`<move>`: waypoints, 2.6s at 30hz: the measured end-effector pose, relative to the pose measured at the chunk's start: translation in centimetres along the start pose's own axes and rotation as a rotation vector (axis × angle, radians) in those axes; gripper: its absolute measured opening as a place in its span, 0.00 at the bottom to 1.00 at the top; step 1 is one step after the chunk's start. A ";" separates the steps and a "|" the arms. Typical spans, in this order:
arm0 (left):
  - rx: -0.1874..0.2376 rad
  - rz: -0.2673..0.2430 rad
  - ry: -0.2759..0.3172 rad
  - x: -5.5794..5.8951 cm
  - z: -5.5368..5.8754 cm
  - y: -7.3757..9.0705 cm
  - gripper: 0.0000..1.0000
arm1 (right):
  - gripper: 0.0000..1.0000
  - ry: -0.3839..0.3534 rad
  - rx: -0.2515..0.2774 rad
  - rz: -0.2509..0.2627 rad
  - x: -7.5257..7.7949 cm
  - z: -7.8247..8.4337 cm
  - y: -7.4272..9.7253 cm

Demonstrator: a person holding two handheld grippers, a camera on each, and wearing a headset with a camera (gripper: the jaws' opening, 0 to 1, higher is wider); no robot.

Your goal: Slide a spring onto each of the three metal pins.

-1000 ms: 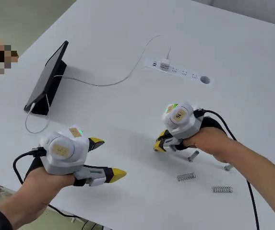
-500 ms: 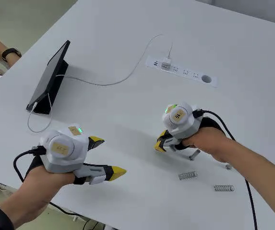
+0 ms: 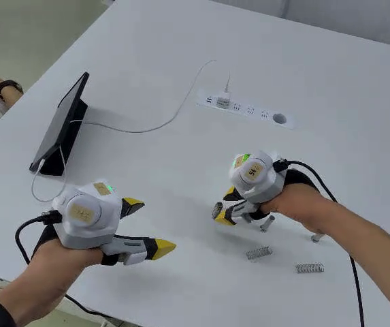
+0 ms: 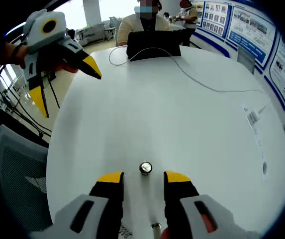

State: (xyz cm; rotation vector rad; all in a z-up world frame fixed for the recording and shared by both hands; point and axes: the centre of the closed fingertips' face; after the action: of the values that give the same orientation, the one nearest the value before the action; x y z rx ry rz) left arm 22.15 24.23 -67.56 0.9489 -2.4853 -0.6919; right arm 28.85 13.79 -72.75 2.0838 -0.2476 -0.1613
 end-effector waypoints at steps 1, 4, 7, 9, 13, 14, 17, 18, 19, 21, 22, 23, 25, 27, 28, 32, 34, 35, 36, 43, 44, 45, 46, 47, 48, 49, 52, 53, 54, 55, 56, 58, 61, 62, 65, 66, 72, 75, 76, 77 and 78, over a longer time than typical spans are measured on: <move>0.002 0.001 0.000 0.1 -0.1 0.0 0.66 | 0.34 -0.003 0.004 0.008 0.0 0.1 0.2; 0.005 0.004 -0.003 0.4 -0.2 0.0 0.66 | 0.37 -0.027 0.016 0.017 0.0 0.3 0.6; 0.003 0.007 -0.007 0.7 -0.3 0.0 0.66 | 0.38 -0.048 0.034 0.026 -0.1 0.4 1.0; 0.005 0.008 -0.003 0.8 -0.3 0.1 0.65 | 0.38 -0.062 0.050 0.039 0.0 0.4 1.3; 0.008 0.007 0.002 1.1 -0.4 0.1 0.65 | 0.38 -0.121 0.091 0.067 0.2 0.4 1.8; 0.008 0.008 0.001 1.1 -0.4 0.1 0.66 | 0.38 -0.133 0.103 0.070 0.2 0.3 1.9; 0.010 0.010 0.005 1.4 -0.4 0.1 0.66 | 0.39 -0.178 0.140 0.088 0.3 0.3 2.3; 0.009 0.011 0.006 1.5 -0.4 0.1 0.66 | 0.40 -0.187 0.145 0.105 0.4 0.4 2.5; 0.009 0.012 0.007 1.6 -0.4 0.1 0.66 | 0.40 -0.187 0.145 0.116 0.5 0.5 2.7; 0.009 0.016 0.008 1.8 -0.4 0.0 0.66 | 0.42 -0.197 0.158 0.135 0.5 0.6 3.0; 0.008 0.018 0.008 1.9 -0.4 0.0 0.66 | 0.43 -0.206 0.170 0.140 0.4 0.5 3.1; 0.007 0.018 0.008 2.0 -0.4 0.0 0.65 | 0.43 -0.224 0.186 0.145 0.4 0.5 3.3; 0.008 0.019 0.010 2.1 -0.4 0.0 0.65 | 0.45 -0.247 0.212 0.149 0.3 0.3 3.6; 0.008 0.021 0.012 2.4 -0.4 0.0 0.65 | 0.46 -0.266 0.234 0.157 0.2 0.3 3.9; 0.007 0.022 0.011 2.5 -0.4 0.0 0.65 | 0.47 -0.274 0.246 0.161 0.1 0.3 4.1; 0.003 0.024 0.008 2.8 -0.4 0.0 0.65 | 0.50 -0.301 0.270 0.165 -0.1 0.4 4.6; 0.003 0.025 0.007 2.9 -0.4 0.0 0.65 | 0.52 -0.327 0.290 0.166 -0.2 0.4 4.8; 0.003 0.025 0.007 3.0 -0.4 0.0 0.65 | 0.53 -0.337 0.300 0.168 -0.2 0.5 4.8; 0.003 0.024 0.007 3.0 -0.5 0.0 0.65 | 0.53 -0.356 0.312 0.176 -0.2 0.6 5.0; 0.001 0.023 0.008 3.3 -0.3 -0.2 0.66 | 0.55 -0.453 0.378 0.196 -0.4 1.5 5.8; -0.001 0.023 0.007 3.3 -0.3 -0.2 0.66 | 0.55 -0.461 0.382 0.199 -0.5 1.6 6.0; -0.002 0.023 0.006 3.3 -0.3 -0.3 0.66 | 0.56 -0.464 0.384 0.200 -0.7 1.8 6.0; -0.002 0.023 0.006 3.3 -0.3 -0.3 0.66 | 0.56 -0.466 0.383 0.199 -0.9 2.1 6.1; -0.002 0.023 0.007 3.4 -0.3 -0.3 0.66 | 0.57 -0.467 0.384 0.201 -1.0 2.3 6.1; -0.003 0.024 0.007 3.5 -0.3 -0.4 0.66 | 0.58 -0.471 0.385 0.205 -1.0 2.6 6.1; -0.005 0.025 0.006 3.5 -0.3 -0.4 0.66 | 0.58 -0.474 0.386 0.208 -1.0 2.8 6.2; -0.008 0.029 0.004 3.8 -0.2 -0.6 0.66 | 0.59 -0.495 0.400 0.214 -1.2 3.3 6.5; -0.008 0.030 0.004 3.8 -0.3 -0.6 0.66 | 0.60 -0.500 0.403 0.215 -1.3 3.5 6.7; -0.008 0.029 0.004 3.9 -0.3 -0.7 0.66 | 0.60 -0.503 0.404 0.216 -1.3 3.6 6.8; -0.008 0.030 0.004 3.9 -0.3 -0.7 0.66 | 0.61 -0.506 0.405 0.218 -1.4 3.7 6.8; -0.008 0.030 0.005 4.0 -0.4 -0.7 0.66 | 0.61 -0.507 0.406 0.222 -1.5 3.9 7.0; -0.008 0.030 0.004 4.1 -0.5 -0.8 0.66 | 0.62 -0.513 0.411 0.227 -1.6 4.2 7.3; -0.008 0.029 0.003 4.2 -0.5 -1.0 0.66 | 0.63 -0.521 0.418 0.234 -1.8 4.6 7.6; -0.008 0.029 0.004 4.3 -0.6 -1.0 0.66 | 0.64 -0.523 0.419 0.233 -1.9 4.7 7.7; -0.012 0.028 0.001 4.6 -0.6 -1.1 0.67 | 0.65 -0.526 0.419 0.235 -2.4 5.2 7.9; -0.013 0.028 0.001 4.7 -0.6 -1.2 0.67 | 0.65 -0.527 0.419 0.233 -2.5 5.5 7.9; -0.013 0.022 0.001 5.0 -0.9 -1.3 0.67 | 0.67 -0.533 0.418 0.238 -3.0 6.6 8.7; -0.009 0.019 0.006 5.1 -1.0 -1.4 0.67 | 0.68 -0.538 0.421 0.243 -3.2 7.2 9.1; -0.009 0.018 0.006 5.2 -1.1 -1.5 0.67 | 0.68 -0.540 0.419 0.246 -3.3 7.5 9.2; -0.009 0.017 0.006 5.2 -1.1 -1.5 0.67 | 0.68 -0.543 0.417 0.249 -3.3 7.7 9.3; -0.007 0.017 0.008 5.3 -1.2 -1.6 0.67 | 0.68 -0.546 0.414 0.254 -3.3 8.1 9.3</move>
State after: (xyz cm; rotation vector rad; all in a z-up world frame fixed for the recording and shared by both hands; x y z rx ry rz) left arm 19.94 19.12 -66.56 0.9253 -2.4795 -0.6897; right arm 22.91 3.26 -68.64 2.3535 -0.9379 -0.5652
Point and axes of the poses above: the centre of the closed fingertips' face, and the gripper's own axes: y roughly backward along the fingers, x roughly to its right, z roughly out of its underside, and after that the axes turned 1 degree about -y, right-handed
